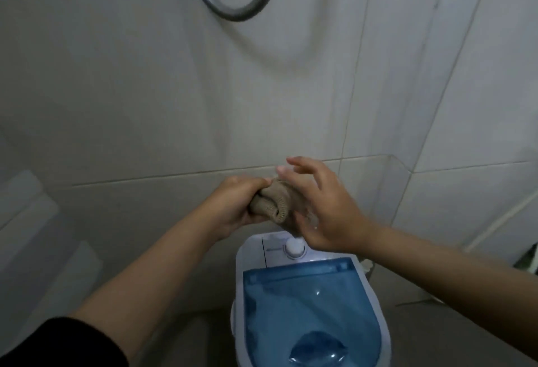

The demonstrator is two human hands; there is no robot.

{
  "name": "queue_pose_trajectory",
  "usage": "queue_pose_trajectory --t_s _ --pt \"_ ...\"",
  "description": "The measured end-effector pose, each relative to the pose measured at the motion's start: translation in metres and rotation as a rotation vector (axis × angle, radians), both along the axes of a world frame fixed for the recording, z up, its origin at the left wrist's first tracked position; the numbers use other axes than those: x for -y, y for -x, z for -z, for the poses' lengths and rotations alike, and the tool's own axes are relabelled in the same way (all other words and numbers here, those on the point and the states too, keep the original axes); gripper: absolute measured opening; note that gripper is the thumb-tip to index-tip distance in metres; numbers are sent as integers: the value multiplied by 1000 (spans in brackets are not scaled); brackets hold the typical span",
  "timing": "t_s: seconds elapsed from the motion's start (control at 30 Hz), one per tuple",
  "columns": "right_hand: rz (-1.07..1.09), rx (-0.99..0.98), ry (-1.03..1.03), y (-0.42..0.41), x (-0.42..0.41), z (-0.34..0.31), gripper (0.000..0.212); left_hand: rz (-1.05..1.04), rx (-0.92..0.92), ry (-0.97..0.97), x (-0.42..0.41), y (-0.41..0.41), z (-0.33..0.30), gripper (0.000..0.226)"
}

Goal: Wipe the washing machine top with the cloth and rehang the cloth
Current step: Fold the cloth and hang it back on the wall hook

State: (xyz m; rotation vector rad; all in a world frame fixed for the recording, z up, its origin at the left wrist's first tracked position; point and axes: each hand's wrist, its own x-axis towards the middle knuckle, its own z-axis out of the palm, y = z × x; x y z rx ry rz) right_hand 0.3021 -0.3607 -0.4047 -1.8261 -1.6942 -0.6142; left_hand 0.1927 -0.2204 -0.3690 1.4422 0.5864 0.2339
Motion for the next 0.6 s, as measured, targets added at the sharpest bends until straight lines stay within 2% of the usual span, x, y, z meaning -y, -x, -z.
queue_pose_trajectory --t_s 0.1,0.2,0.27,0.4,0.5,0.6 --pt "-124 247 -35 2 -6 -60 40 38 -95 138 -7 8 -58 16" --pt "-169 319 -40 4 -7 -133 20 7 -142 251 -13 24 -135 15" --pt "-175 323 -14 11 -7 -186 21 -13 -161 227 -13 36 -186 9" --pt "-261 129 233 34 -16 -296 15 -98 -239 17 -10 62 -283 31" --pt "-259 -179 380 55 -28 -370 13 -99 -310 -162 -12 84 -350 19" --pt "-252 -318 348 70 -46 -417 19 -122 -271 -333 -21 106 -397 5"
